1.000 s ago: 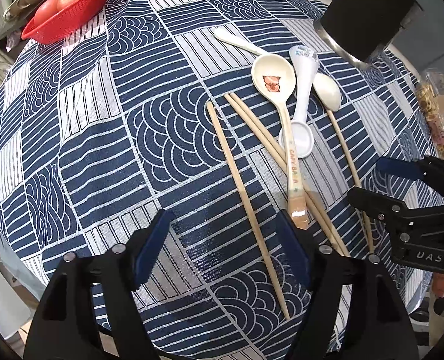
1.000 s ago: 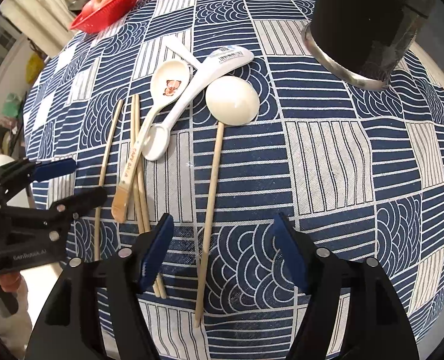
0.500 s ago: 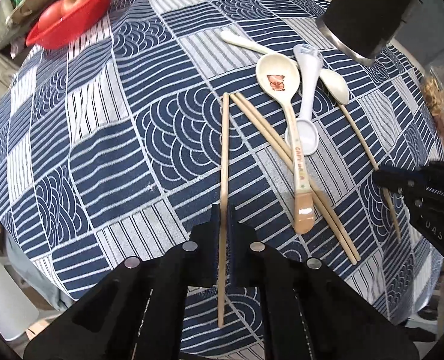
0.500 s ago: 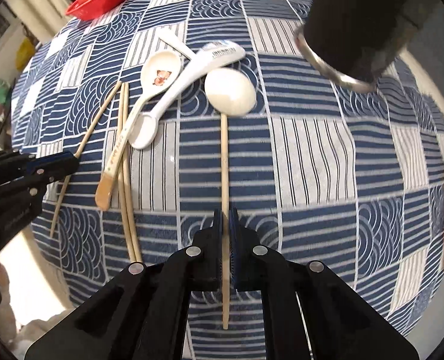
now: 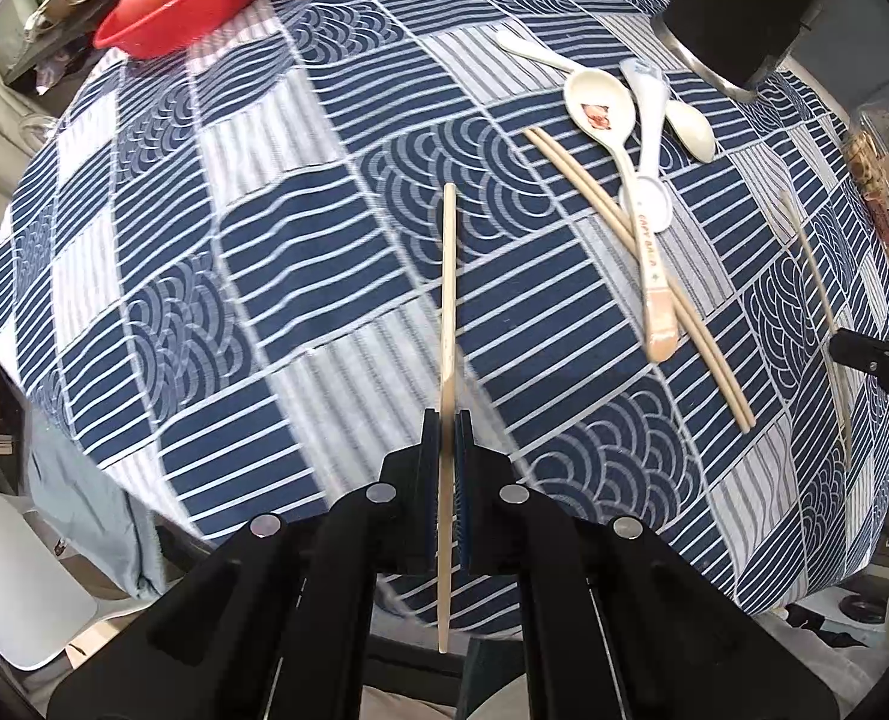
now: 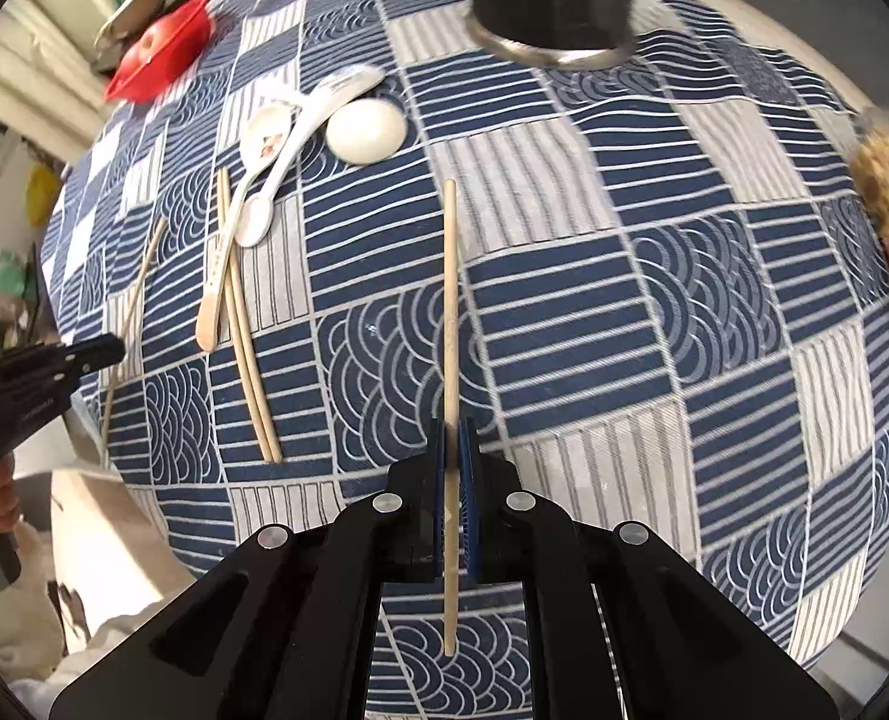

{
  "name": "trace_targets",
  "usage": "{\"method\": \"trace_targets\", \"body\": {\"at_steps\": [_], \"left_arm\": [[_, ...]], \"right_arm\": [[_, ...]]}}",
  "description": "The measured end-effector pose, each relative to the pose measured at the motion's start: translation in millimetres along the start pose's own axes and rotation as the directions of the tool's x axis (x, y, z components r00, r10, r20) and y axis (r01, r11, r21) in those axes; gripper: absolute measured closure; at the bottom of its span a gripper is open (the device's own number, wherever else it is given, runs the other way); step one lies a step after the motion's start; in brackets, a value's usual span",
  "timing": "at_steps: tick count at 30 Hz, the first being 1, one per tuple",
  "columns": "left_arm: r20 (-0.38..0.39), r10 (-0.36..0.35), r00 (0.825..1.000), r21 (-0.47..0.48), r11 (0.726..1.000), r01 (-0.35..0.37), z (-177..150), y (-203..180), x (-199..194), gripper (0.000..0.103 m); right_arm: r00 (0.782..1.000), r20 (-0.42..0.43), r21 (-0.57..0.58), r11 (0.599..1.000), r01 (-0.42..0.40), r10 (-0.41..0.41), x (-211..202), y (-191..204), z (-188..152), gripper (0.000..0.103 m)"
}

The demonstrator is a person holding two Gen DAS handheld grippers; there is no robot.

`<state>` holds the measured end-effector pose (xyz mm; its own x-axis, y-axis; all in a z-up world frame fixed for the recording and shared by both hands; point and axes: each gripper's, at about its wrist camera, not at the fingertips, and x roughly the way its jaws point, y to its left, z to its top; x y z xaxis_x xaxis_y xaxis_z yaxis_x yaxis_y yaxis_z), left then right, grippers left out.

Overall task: Organize utensils
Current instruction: 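Lift the left tool's chopstick over the black cup while the right tool carries its chopstick there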

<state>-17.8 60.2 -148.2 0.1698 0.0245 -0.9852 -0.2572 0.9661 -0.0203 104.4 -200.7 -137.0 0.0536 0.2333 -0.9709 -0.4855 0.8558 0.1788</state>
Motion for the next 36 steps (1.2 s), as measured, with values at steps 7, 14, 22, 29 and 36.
{"method": "trace_targets", "body": {"at_steps": [7, 14, 22, 29, 36], "left_arm": [[0.051, 0.011, 0.999, 0.002, 1.0, -0.011, -4, 32, -17, 0.098], [0.091, 0.006, 0.996, 0.045, 0.999, -0.01, 33, 21, -37, 0.098], [0.093, -0.051, 0.994, 0.174, 0.984, 0.034, 85, 19, -44, 0.098], [0.117, -0.087, 0.989, 0.304, 0.951, 0.048, 130, 27, -62, 0.098], [0.175, -0.15, 0.973, 0.418, 0.906, 0.065, 175, 29, -88, 0.098]], "right_arm": [[0.995, 0.092, 0.073, 0.997, 0.025, -0.032, -26, -22, -7, 0.098], [0.981, 0.176, 0.19, 0.981, 0.051, -0.085, -59, -45, -13, 0.098], [0.955, 0.251, 0.346, 0.936, 0.066, -0.16, -96, -50, -16, 0.098], [0.921, 0.288, 0.464, 0.879, 0.105, -0.262, -124, -46, -19, 0.098], [0.873, 0.301, 0.57, 0.807, 0.158, -0.383, -146, -36, -21, 0.098]]}}
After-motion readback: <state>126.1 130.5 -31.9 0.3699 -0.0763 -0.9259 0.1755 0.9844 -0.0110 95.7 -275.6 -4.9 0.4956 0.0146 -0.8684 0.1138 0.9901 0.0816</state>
